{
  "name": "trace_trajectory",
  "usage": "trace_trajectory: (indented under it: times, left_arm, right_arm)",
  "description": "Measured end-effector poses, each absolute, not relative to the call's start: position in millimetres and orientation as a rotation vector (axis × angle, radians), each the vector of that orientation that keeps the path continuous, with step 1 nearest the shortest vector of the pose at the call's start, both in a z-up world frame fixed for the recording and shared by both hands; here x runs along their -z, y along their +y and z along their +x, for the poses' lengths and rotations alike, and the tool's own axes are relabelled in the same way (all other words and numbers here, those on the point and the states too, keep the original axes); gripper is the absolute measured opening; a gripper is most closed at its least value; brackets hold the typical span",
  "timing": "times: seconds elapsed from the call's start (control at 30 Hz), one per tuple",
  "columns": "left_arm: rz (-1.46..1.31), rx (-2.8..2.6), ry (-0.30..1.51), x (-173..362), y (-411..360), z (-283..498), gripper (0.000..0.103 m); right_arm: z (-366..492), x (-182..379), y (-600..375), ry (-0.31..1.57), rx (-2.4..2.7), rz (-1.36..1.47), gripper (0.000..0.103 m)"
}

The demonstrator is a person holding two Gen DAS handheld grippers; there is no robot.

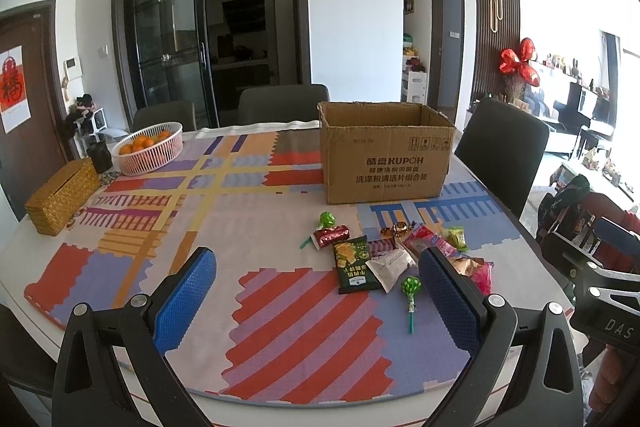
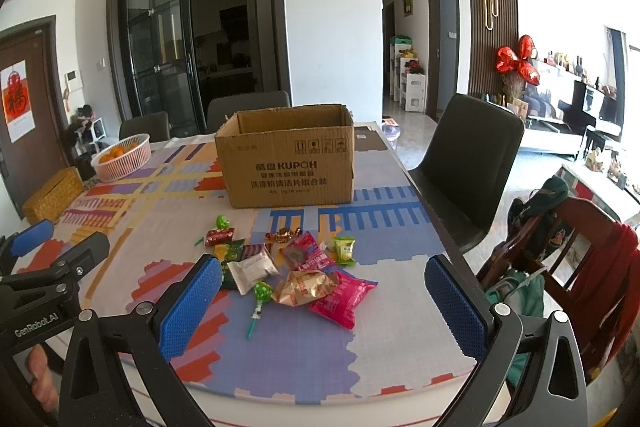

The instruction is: Organize snacks

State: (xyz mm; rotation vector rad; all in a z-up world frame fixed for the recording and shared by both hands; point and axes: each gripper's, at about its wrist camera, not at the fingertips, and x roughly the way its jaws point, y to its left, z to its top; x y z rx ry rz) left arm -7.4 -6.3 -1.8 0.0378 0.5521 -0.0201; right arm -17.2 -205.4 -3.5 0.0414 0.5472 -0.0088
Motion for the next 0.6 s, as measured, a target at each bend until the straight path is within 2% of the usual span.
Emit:
trace_trajectory:
  times: [0.4,0.6]
  left_arm:
    - [0.039,0.059,0.614,14,-6,13,0.103]
    - [0.076,0.106,0.635,23,-13,32,0.093]
  right_arm:
    - [0,18,-210,0.615,-0.012,0.05,0.103]
    - [16,30,-210,0.666,-0.02,0.06,0.102]
